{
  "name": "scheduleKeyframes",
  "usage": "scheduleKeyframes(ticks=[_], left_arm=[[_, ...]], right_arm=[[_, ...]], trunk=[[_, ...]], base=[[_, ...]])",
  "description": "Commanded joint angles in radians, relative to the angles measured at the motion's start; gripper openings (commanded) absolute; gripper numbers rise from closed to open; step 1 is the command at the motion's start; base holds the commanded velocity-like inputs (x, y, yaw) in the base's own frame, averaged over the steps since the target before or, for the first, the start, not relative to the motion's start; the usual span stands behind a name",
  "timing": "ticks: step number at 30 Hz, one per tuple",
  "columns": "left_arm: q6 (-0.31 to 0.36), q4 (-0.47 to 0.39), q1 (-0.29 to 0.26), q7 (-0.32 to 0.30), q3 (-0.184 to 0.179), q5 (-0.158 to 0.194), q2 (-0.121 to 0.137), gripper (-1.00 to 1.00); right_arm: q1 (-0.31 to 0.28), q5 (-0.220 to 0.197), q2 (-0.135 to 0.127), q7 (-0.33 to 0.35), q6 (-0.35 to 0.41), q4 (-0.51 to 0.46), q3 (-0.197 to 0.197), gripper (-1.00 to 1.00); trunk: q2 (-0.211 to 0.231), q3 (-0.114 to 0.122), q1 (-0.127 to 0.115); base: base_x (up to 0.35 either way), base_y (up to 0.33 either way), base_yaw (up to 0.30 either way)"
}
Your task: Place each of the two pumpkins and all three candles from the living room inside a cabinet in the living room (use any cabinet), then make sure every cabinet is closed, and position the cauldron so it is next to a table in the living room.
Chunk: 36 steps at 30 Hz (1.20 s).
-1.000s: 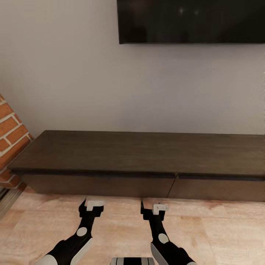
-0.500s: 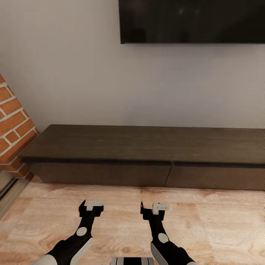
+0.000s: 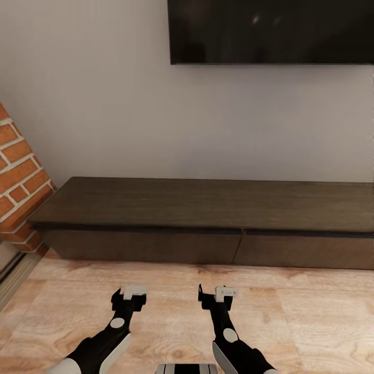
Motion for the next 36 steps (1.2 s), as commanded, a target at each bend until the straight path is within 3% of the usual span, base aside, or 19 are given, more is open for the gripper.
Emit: scheduleKeyframes(ticks=[1, 9, 13, 16, 21, 26, 28, 36], left_arm=[[0.028, -0.013, -0.001, 0.007, -0.008, 0.011, 0.001, 1.00], [0.125, -0.127, -0.001, 0.010, 0.000, 0.016, 0.007, 1.00], [0.172, -0.150, -0.001, 0.009, 0.003, 0.021, 0.008, 1.00], [0.249, -0.156, -0.002, 0.010, 0.008, 0.023, 0.008, 1.00], [0.348, -0.158, -0.002, 0.011, 0.036, 0.025, 0.007, 1.00], [0.461, -0.159, -0.003, 0.013, 0.140, 0.025, 0.005, 1.00], [0.489, -0.158, -0.003, 0.012, 0.159, 0.026, 0.006, 1.00], [0.563, -0.159, -0.003, 0.010, 0.178, 0.037, 0.003, 1.00]], right_arm=[[-0.001, -0.009, -0.001, -0.006, -0.006, 0.000, 0.008, 1.00], [-0.006, -0.008, -0.003, -0.011, -0.002, -0.004, 0.007, 1.00], [-0.012, -0.007, -0.013, -0.011, 0.063, -0.019, 0.007, 1.00], [-0.011, -0.007, -0.043, -0.009, 0.179, -0.081, 0.009, 1.00], [-0.011, -0.007, -0.069, -0.007, 0.379, -0.156, 0.009, 1.00], [-0.012, -0.008, -0.084, -0.003, 0.630, -0.270, 0.008, 1.00], [-0.010, -0.010, -0.092, -0.001, 0.706, -0.321, 0.010, 1.00], [0.000, -0.007, -0.098, 0.007, 0.887, -0.572, 0.018, 1.00]], trunk=[[0.000, 0.003, -0.001], [0.002, 0.034, -0.004], [0.003, 0.050, -0.006], [0.003, 0.061, -0.007], [0.005, 0.081, -0.010], [0.006, 0.100, -0.012], [0.006, 0.108, -0.013], [0.008, 0.139, -0.016]], base=[[0.000, 0.000, 0.000], [0.000, 0.000, 0.000], [0.000, 0.000, 0.000], [0.000, 0.000, 0.000], [0.000, 0.000, 0.000], [0.000, 0.000, 0.000], [0.000, 0.000, 0.000], [0.000, 0.000, 0.000]])
